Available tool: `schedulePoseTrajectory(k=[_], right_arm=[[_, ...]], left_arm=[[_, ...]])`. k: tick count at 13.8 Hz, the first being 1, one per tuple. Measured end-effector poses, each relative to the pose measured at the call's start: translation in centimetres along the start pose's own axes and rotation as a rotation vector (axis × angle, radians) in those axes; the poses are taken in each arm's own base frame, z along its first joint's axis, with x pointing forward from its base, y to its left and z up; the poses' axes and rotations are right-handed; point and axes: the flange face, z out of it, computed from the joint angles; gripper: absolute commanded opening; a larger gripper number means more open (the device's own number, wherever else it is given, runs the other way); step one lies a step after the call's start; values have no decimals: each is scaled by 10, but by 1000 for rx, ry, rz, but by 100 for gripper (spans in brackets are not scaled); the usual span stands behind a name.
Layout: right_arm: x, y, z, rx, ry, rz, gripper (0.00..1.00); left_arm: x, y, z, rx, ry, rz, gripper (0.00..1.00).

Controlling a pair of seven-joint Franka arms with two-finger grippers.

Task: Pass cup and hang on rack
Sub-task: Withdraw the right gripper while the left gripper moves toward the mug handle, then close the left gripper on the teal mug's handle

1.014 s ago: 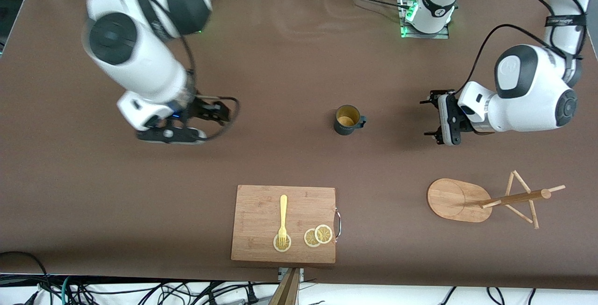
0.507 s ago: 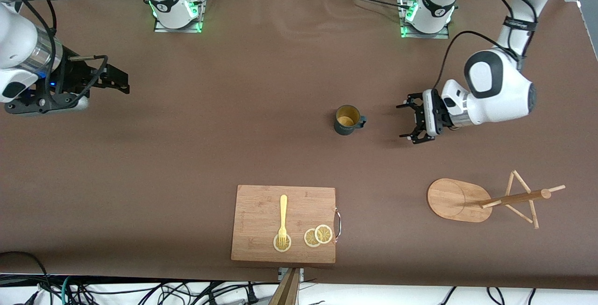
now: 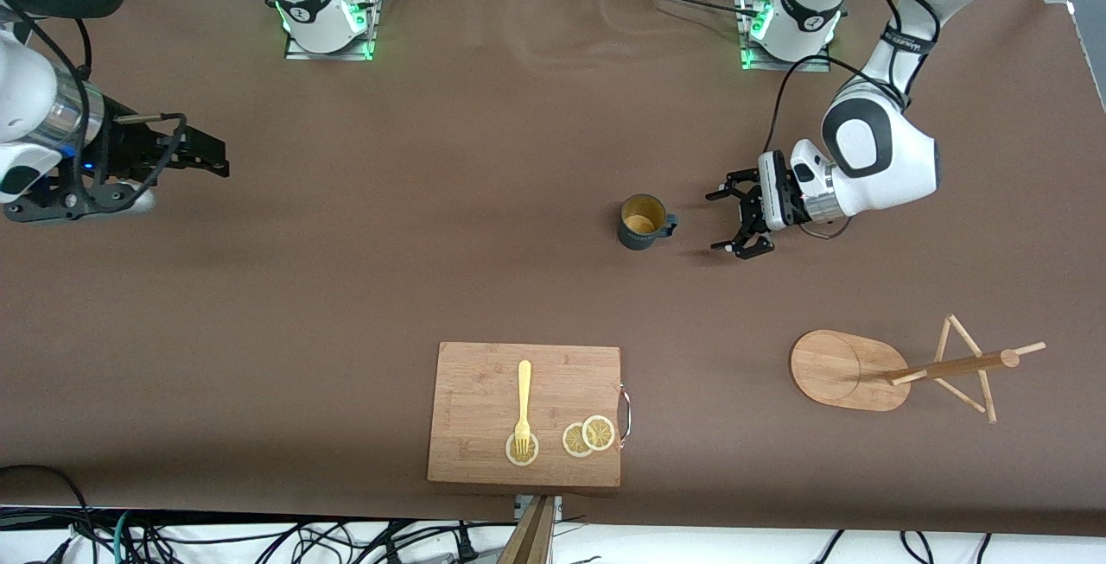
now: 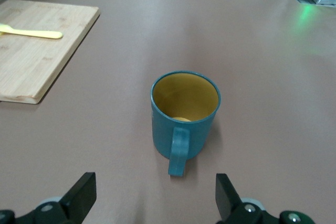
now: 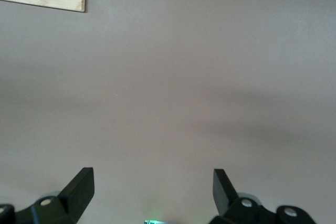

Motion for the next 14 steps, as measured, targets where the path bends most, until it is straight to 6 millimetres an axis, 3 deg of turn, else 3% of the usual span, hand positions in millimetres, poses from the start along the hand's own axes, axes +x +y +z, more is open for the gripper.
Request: schedulePoseTrajectory(k=[6,10,12,13,14], right_arm=[[-19,1,-14,-34,-13,0,100],[-25,5,1,-45,-20,4,100],[-26,6,9,-46,-11,7,100],[-24,7,12,-48,-6,7,100],[-21,7,13,-49,5,8,100]], left_arm=[[-35,11,35,50,92,4,100],[-49,28,72,86,154,2,100],[-51,31,79,78,157,-7,100],[-50,30,79,79,157,-5,98],[-49,29,79,81,158,-3,89]])
